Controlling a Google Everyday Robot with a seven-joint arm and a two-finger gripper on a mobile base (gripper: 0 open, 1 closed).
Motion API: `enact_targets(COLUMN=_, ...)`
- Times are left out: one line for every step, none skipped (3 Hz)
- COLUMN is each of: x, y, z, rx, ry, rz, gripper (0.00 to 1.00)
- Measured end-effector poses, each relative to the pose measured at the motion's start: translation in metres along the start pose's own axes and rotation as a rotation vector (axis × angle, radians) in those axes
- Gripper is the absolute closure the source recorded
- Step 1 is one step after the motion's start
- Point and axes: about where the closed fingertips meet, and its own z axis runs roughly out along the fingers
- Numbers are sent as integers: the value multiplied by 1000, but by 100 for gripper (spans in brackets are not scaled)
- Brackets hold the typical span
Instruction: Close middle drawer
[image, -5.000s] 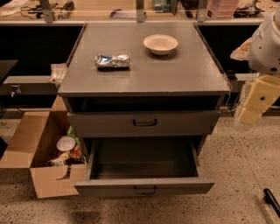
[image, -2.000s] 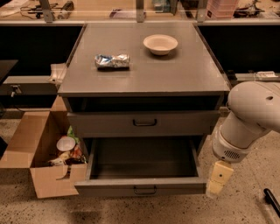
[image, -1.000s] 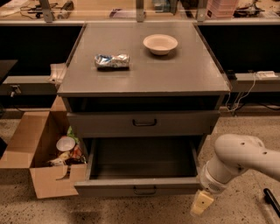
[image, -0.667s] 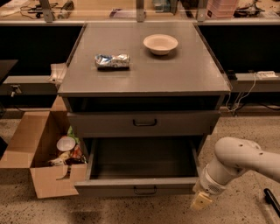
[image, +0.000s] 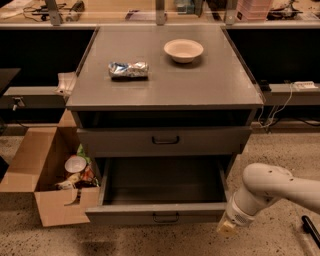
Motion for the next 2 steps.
enact_targets(x=13, y=-14, z=55, rx=11, ry=-37, rz=97, gripper=100)
enact_targets(x=17, y=-42, z=93, rx=85, ry=-99, rz=221, gripper=100)
